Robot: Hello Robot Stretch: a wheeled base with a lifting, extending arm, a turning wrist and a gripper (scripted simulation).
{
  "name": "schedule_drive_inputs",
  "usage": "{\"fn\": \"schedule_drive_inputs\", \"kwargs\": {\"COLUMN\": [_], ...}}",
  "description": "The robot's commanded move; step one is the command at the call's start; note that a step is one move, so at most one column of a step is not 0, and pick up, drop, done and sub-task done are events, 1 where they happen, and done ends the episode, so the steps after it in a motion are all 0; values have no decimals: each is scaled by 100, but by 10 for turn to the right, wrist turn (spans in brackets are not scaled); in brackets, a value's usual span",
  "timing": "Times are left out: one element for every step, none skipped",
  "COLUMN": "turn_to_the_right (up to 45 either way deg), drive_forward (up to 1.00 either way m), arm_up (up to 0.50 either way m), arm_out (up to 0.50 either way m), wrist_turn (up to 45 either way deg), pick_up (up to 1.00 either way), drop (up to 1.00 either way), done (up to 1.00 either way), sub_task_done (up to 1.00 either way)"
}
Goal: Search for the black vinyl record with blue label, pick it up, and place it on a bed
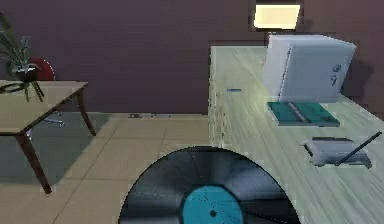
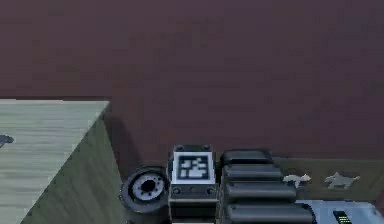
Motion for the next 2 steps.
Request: {"fn": "schedule_drive_inputs", "kwargs": {"turn_to_the_right": [450,420], "drive_forward": [0,0], "arm_up": [0,0], "arm_out": [0,0], "wrist_turn": [0,0], "pick_up": [0,0], "drop": [0,0], "done": [0,0], "sub_task_done": [0,0]}}
